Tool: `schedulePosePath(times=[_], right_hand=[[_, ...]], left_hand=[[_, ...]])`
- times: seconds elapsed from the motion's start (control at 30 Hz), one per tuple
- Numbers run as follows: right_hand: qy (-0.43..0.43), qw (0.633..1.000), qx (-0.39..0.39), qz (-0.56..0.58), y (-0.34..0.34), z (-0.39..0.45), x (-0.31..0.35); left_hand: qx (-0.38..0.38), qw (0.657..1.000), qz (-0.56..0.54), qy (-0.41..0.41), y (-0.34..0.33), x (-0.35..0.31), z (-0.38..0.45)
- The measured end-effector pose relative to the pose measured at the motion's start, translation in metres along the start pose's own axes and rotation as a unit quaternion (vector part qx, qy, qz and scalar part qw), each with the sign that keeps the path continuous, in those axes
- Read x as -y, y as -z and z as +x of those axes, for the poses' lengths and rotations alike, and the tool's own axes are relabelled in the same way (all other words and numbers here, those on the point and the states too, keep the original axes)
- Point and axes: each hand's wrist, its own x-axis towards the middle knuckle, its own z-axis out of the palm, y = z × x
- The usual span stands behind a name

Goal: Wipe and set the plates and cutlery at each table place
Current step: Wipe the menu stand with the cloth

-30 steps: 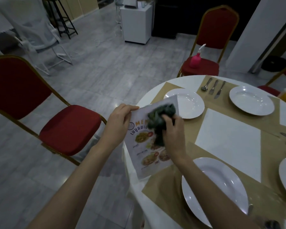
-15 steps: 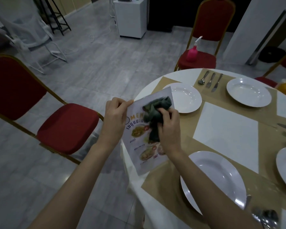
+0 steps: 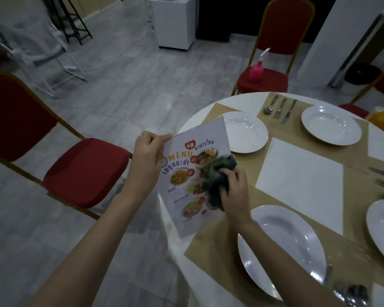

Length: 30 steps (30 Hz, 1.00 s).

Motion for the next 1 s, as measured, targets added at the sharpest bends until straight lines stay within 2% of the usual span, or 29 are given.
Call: schedulePosePath(times=[0.13, 0.23, 0.33, 0.43, 0.53, 0.7, 0.83, 0.9, 1.0], right_hand=[[-0.014, 0.993, -0.106, 0.053, 0.013, 0.079, 0.034], [-0.05, 0.986, -0.13, 0.088, 0.008, 0.084, 0.043], [-0.134, 0.982, -0.11, 0.077, -0.013, 0.028, 0.021], [-0.189, 0.979, -0.05, 0.056, -0.026, -0.036, -0.006], [-0.228, 0.971, -0.017, 0.064, -0.025, -0.051, -0.014], [-0.15, 0.981, -0.071, 0.096, -0.003, 0.011, 0.019], [-0.075, 0.992, -0.061, 0.084, 0.001, 0.036, 0.037], [-0.087, 0.992, -0.048, 0.073, -0.008, 0.016, 0.025], [-0.16, 0.984, -0.022, 0.077, -0.021, -0.031, -0.002]], left_hand=[[-0.008, 1.0, -0.016, 0.005, -0.003, -0.003, -0.002], [-0.001, 1.0, -0.015, 0.016, -0.004, -0.002, -0.002], [-0.003, 1.0, -0.013, 0.022, -0.003, 0.001, -0.002], [0.0, 1.0, -0.018, 0.018, -0.003, 0.002, -0.002], [-0.001, 1.0, -0.014, 0.0, -0.004, 0.0, -0.002], [-0.003, 0.999, -0.035, 0.004, -0.001, -0.005, -0.007], [-0.006, 0.999, -0.039, 0.014, 0.001, -0.002, -0.008], [-0.004, 0.999, -0.039, 0.017, 0.001, -0.001, -0.009], [0.002, 0.999, -0.038, 0.01, 0.002, -0.004, -0.01]])
